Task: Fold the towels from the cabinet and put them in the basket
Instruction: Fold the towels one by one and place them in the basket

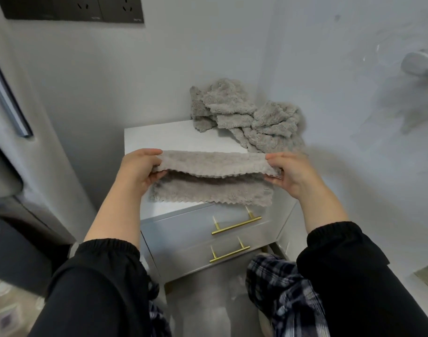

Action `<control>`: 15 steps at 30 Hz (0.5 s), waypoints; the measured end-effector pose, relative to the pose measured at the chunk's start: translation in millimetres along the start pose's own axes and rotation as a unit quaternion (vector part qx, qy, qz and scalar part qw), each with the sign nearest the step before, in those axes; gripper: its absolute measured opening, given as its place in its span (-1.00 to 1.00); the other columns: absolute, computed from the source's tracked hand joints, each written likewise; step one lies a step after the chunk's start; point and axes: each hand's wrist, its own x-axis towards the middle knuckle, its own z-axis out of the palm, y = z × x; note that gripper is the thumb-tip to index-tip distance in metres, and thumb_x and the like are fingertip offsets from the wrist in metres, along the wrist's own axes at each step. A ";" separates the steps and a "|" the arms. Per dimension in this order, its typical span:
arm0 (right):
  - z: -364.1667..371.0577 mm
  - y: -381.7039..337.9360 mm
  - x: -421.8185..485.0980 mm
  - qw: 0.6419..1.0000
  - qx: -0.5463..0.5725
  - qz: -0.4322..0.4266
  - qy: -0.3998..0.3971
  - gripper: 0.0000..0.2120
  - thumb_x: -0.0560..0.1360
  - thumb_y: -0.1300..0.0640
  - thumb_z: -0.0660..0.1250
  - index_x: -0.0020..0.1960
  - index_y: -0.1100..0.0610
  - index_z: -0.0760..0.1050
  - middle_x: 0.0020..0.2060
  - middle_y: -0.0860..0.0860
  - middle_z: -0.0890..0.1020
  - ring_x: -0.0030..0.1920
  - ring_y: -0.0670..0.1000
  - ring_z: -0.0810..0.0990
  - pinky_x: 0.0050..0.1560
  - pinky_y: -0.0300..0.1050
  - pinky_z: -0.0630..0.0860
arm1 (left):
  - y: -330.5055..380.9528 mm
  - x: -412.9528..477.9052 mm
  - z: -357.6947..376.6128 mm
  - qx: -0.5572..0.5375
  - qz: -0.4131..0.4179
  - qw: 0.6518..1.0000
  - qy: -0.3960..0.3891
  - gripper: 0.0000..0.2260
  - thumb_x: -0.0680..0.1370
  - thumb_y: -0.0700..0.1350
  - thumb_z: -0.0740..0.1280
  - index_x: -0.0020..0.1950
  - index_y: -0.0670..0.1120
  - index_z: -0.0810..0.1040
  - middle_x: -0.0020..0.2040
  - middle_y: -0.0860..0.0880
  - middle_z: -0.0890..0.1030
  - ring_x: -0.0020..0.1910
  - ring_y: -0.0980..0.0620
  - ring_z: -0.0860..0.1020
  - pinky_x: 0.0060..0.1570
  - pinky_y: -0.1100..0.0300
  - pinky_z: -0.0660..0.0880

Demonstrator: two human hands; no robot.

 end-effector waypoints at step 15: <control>-8.1 30.5 -6.3 0.970 -0.241 0.010 0.032 -0.76 0.41 0.42 0.39 -0.30 0.16 0.45 -0.17 0.08 0.54 -0.30 -0.02 0.48 -0.31 -0.10 0.55 | -23.8 -16.0 -9.1 0.445 0.129 0.886 0.021 -0.67 0.44 -0.38 0.16 -0.03 -0.04 0.60 -0.22 0.03 0.48 -0.32 0.03 0.46 -0.33 0.21 0.37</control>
